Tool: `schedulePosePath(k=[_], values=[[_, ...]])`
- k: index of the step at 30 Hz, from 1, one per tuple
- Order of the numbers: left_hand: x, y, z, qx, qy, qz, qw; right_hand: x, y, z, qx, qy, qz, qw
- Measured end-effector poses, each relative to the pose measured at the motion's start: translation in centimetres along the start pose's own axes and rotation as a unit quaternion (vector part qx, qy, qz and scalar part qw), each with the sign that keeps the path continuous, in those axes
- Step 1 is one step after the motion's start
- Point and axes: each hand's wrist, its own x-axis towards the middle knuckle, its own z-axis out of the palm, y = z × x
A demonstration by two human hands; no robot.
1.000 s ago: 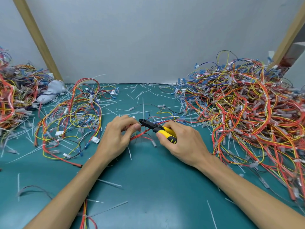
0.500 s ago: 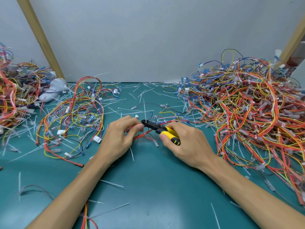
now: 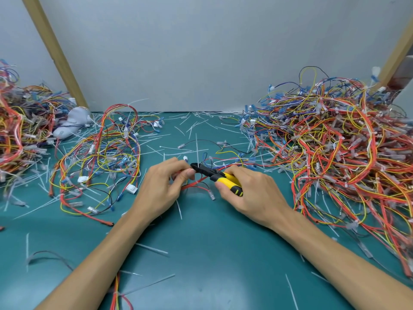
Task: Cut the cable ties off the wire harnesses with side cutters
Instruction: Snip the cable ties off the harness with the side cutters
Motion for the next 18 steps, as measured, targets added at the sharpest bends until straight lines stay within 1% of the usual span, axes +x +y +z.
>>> schedulePosePath(k=[5, 9, 13, 18], values=[[-0.03, -0.12, -0.02, 0.001, -0.003, 0.003, 1.000, -0.06, -0.03, -0.04, -0.006, 0.001, 0.004, 1.000], [-0.03, -0.19, 0.01, 0.005, -0.004, -0.002, 1.000, -0.14, -0.05, 0.03, -0.003, 0.023, 0.007, 1.000], [0.04, -0.25, 0.02, -0.014, 0.002, -0.020, 1.000, -0.13, 0.00, 0.04, 0.018, 0.041, 0.016, 0.999], [0.04, -0.26, 0.00, -0.027, 0.016, -0.034, 0.999, -0.11, 0.18, 0.02, 0.024, 0.038, 0.020, 0.999]])
